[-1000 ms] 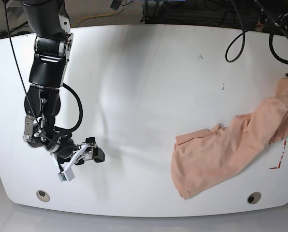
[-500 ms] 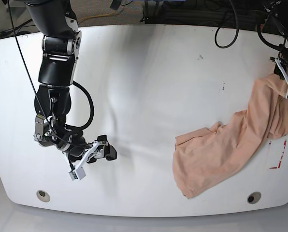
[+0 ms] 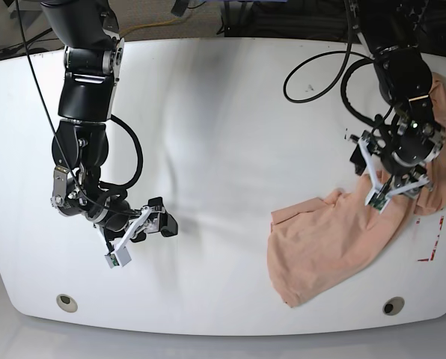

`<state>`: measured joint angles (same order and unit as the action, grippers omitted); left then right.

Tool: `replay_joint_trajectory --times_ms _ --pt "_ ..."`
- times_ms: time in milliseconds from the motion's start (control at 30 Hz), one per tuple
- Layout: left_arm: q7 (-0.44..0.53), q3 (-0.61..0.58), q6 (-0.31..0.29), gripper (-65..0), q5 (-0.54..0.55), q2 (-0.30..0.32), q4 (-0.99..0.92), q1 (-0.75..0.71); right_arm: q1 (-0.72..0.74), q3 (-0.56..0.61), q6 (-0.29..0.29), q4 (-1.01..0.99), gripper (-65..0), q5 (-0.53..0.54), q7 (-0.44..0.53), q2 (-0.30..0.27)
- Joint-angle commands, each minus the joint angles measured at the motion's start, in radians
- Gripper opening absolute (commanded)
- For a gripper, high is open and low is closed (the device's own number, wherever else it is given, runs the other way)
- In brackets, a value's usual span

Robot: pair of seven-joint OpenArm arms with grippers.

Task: Fold the T-shirt properly
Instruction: 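Lower the left gripper onto the bunched shirt and grasp a fold, then drag the grasped fabric with the left gripper toward the right gripper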

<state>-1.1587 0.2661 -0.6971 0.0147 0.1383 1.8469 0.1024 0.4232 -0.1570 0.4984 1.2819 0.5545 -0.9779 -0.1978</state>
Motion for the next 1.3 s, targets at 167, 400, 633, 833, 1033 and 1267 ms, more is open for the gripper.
replay_joint_trajectory --times_ms 167,400,633,833,1033,1267 --pt "0.162 -0.095 0.195 -21.0 -0.008 -0.022 -0.250 0.133 0.006 -0.006 0.006 0.040 -14.3 0.028 0.024 -0.009" --pt "0.355 -0.100 0.331 -21.0 -0.008 -0.018 -0.542 0.221 -0.013 -0.054 0.006 0.040 -14.3 0.028 0.023 -0.009" --pt "0.481 -0.101 0.351 -21.0 -0.080 0.008 -0.654 0.248 -0.019 -0.071 0.006 0.040 -14.3 0.028 0.021 -0.010" --pt "0.503 -0.129 0.347 -22.1 -0.115 0.010 -0.751 0.270 -0.039 -0.071 0.006 0.074 -14.3 0.026 0.021 -0.022" --pt "0.527 -0.224 0.347 -38.5 -0.117 0.007 -0.829 0.279 -0.053 -0.071 0.006 0.089 -14.3 0.028 0.021 -0.022" --pt "0.523 -0.414 0.347 -54.7 -0.117 0.007 -0.712 0.217 -0.059 -0.072 0.006 0.089 -14.3 0.029 0.021 -0.032"
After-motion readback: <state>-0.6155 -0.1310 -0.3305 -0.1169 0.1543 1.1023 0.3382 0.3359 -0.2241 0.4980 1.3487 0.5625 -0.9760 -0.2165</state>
